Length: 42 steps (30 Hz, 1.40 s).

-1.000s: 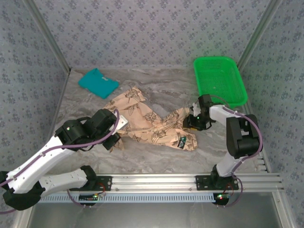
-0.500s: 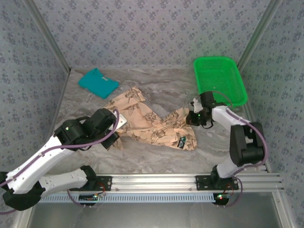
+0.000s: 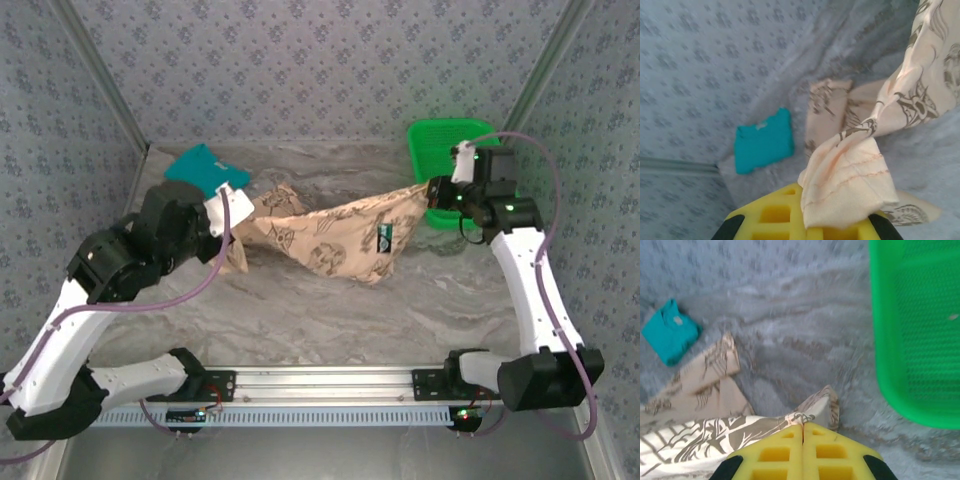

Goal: Fold the inside-out t-shirt

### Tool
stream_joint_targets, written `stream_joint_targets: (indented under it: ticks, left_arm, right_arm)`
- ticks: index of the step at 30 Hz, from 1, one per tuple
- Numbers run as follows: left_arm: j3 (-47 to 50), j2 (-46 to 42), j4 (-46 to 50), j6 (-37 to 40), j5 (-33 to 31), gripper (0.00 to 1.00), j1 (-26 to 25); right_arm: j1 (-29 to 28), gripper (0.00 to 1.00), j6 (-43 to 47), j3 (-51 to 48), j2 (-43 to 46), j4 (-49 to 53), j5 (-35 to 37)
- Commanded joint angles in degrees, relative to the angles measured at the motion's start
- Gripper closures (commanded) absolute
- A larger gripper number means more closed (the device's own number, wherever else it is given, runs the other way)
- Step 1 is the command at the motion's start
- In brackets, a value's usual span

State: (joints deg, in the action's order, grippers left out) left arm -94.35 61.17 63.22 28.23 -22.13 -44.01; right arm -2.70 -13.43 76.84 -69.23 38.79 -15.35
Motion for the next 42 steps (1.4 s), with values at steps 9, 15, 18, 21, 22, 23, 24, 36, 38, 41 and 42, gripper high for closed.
stream_joint_targets:
  ticks: [9, 15, 18, 21, 22, 23, 24, 36, 38, 41, 42]
  left_arm:
    - [-25.81, 5.35, 3.13, 15.25, 5.93, 1.0, 1.84]
    - [-31.81, 6.32, 3.24, 18.8, 14.12, 1.0, 1.82]
    - [-34.34, 9.01, 2.17, 21.21, 14.76, 1.0, 1.9]
    - [-37.83, 14.15, 2.41, 24.01, 13.93, 1.0, 4.07]
    - [-39.3, 16.13, 2.51, 24.38, 14.59, 1.0, 5.81]
    - [-40.55, 17.71, 2.61, 24.43, 15.59, 1.0, 7.52]
    - [-41.44, 19.5, 2.4, 24.34, 17.31, 1.0, 9.86]
    - [-62.89, 46.0, -5.23, 17.58, 39.15, 1.0, 34.12]
    - [-68.56, 49.01, -7.29, 15.42, 41.91, 1.0, 37.13]
    - [-67.62, 48.13, -12.79, 12.74, 47.7, 1.0, 41.18]
    - [-67.79, 47.67, -13.58, 12.72, 48.3, 1.0, 41.81]
  right_arm:
    - [3.24, 1.0, -4.59, 20.45, 12.07, 6.03, 10.54]
    - [3.31, 1.0, -3.54, 28.51, 11.62, 7.54, 14.54]
    - [3.31, 1.0, -3.44, 30.4, 7.92, 6.39, 14.1]
    - [3.3, 1.0, -3.44, 31.08, 2.46, 3.97, 11.93]
    - [3.31, 1.0, -3.52, 31.38, 0.36, 2.92, 11.24]
    - [3.31, 1.0, -3.68, 31.65, -1.58, 1.87, 10.53]
    - [3.29, 1.0, -3.75, 32.24, -4.0, 0.81, 9.48]
    - [2.14, 1.0, -3.69, 69.3, -41.11, 3.46, 2.14]
    - [2.13, 1.0, -4.26, 80.61, -46.68, 6.54, 2.39]
    - [2.27, 1.0, -5.19, 88.4, -49.79, 6.02, 2.86]
    - [2.3, 1.0, -5.03, 87.93, -49.18, 4.68, 2.9]
